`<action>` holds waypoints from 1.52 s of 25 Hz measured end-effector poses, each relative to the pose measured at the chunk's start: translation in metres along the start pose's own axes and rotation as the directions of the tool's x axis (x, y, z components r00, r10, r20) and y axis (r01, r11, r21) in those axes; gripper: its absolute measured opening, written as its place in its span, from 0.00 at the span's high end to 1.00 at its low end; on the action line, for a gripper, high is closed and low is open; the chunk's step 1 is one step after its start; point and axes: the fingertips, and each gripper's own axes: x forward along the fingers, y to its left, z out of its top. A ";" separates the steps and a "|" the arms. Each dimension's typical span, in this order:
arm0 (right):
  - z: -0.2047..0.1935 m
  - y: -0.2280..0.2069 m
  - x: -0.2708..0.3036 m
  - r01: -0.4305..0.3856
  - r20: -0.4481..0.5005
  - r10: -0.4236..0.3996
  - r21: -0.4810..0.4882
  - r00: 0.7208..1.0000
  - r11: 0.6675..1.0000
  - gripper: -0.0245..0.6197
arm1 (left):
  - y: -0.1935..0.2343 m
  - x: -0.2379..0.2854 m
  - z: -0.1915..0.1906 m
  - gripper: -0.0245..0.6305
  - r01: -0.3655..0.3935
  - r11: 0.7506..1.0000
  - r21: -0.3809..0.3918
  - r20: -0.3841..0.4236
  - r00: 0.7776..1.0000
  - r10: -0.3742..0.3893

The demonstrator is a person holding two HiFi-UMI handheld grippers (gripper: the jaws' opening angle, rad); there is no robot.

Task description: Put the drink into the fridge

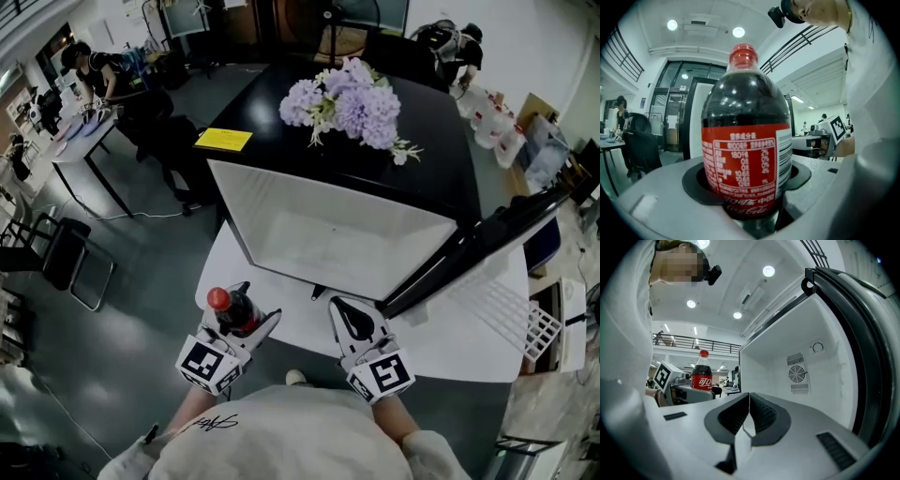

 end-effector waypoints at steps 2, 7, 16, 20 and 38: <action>-0.002 0.000 0.003 0.011 -0.001 -0.011 0.001 1.000 1.000 0.94 | 0.003 0.001 -0.001 0.48 0.013 1.000 0.006 -0.003 1.000 -0.013; -0.005 0.000 0.008 0.042 0.002 -0.042 -0.001 0.999 0.999 0.94 | 0.009 0.006 -0.006 0.48 0.046 0.999 0.011 -0.002 0.999 -0.046; -0.010 0.001 0.004 0.086 -0.021 -0.086 -0.008 0.996 0.996 0.94 | 0.009 0.011 -0.007 0.48 0.101 0.995 0.025 -0.002 0.995 -0.101; -0.010 -0.001 0.005 0.094 -0.021 -0.095 -0.007 0.995 0.996 0.94 | 0.010 0.016 -0.010 0.48 0.115 0.993 0.028 -0.007 0.993 -0.115; -0.016 -0.012 0.008 0.100 -0.030 -0.100 0.002 0.995 0.995 0.94 | 0.006 0.035 -0.030 0.48 0.137 0.990 0.014 -0.048 0.990 -0.136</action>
